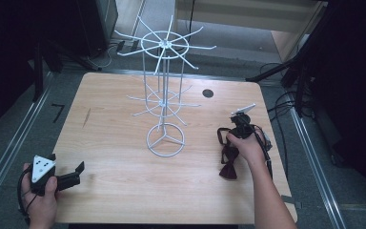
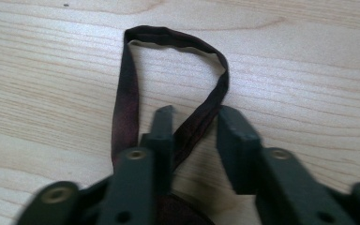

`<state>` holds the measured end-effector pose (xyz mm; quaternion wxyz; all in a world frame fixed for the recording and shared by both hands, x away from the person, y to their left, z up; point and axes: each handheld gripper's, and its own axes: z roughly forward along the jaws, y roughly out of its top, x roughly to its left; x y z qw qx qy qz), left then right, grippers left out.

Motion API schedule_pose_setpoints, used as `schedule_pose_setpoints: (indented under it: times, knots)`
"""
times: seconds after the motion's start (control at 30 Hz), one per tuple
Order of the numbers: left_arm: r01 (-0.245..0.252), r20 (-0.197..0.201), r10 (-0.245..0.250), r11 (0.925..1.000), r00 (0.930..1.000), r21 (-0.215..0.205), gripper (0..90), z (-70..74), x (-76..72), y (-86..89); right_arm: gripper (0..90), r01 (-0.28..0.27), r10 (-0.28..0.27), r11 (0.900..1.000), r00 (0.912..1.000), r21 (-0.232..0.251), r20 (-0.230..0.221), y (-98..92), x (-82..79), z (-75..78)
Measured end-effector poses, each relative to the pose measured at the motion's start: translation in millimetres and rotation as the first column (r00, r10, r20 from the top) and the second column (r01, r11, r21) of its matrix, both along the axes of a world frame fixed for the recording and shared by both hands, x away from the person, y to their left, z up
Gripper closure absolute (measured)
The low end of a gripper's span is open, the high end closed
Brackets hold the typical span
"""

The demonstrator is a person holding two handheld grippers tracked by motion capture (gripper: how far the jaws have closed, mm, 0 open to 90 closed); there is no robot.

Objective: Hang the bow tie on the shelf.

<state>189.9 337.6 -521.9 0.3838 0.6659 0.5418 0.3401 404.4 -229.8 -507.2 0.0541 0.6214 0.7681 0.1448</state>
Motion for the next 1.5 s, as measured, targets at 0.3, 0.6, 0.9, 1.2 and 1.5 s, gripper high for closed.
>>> schedule_pose_setpoints:
  times: [0.3, 0.6, 0.9, 1.2, 1.5]
  knots:
    - [0.0, -0.002, 0.0, 1.0, 1.0, 0.0, 0.0, 0.1, 0.0, 0.1, 90.0, -0.024, 0.022, 0.999, 0.9987, 0.045, 0.047, 0.8, -5.5, 3.2]
    - [0.0, -0.004, 0.0, 1.0, 1.0, 0.006, 0.0, 0.2, 0.1, -0.2, 90.0, -0.05, 0.023, 0.993, 0.9687, 0.103, 0.247, -1.4, -18.0, 29.3]
    - [-0.003, -0.005, 0.003, 1.0, 1.0, 0.008, 0.0, 0.3, 0.0, -0.4, 90.0, -0.106, 0.036, 0.986, 0.8881, 0.128, 0.458, 1.6, -35.6, 55.8]
    - [-0.003, -0.003, 0.003, 1.0, 1.0, 0.008, 0.0, 0.2, 0.0, -0.4, 90.0, -0.144, 0.029, 0.98, 0.7838, 0.135, 0.62, 5.7, -52.4, 76.9]
    - [-0.004, -0.003, 0.004, 1.0, 1.0, 0.008, 0.0, 0.2, 0.0, -0.5, 90.0, -0.167, 0.011, 0.975, 0.6913, 0.145, 0.723, 9.1, -64.1, 92.6]
